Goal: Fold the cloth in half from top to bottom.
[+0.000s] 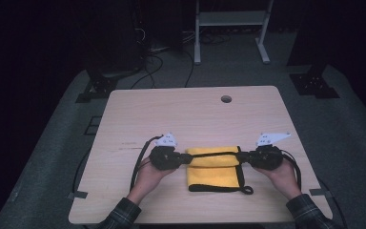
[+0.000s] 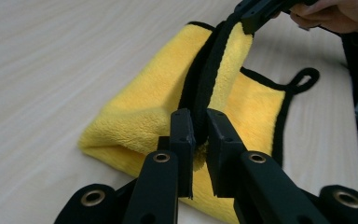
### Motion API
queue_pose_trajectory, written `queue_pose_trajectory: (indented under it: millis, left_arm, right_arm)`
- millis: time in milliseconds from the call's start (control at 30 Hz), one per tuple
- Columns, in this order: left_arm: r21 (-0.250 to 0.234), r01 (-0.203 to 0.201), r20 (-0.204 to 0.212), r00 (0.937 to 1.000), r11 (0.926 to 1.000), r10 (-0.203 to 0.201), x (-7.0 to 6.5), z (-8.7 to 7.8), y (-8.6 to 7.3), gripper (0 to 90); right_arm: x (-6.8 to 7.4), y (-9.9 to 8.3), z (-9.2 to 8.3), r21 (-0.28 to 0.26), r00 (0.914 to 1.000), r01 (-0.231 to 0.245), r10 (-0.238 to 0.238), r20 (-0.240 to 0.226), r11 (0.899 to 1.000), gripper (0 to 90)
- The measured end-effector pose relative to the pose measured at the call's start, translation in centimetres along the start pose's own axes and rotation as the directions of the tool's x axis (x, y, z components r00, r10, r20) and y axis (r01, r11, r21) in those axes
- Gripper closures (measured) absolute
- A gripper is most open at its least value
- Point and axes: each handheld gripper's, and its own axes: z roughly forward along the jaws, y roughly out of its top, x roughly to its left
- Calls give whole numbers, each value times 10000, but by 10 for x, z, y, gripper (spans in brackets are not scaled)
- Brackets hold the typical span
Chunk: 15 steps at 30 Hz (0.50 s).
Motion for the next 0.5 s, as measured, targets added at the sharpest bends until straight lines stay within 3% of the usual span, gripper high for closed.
queue_pose_trajectory:
  millis: [333,500]
  left_arm:
    - [804,112,358,9993,9967,-141,-12,4,-23,812]
    - [1498,-39,375,9993,9887,-17,-17,14,-33,804]
  right_arm:
    - [20,-19,2,588,9993,142,-121,-363,9982,808]
    - [25,-29,7,1090,9988,210,-162,-453,9938,778]
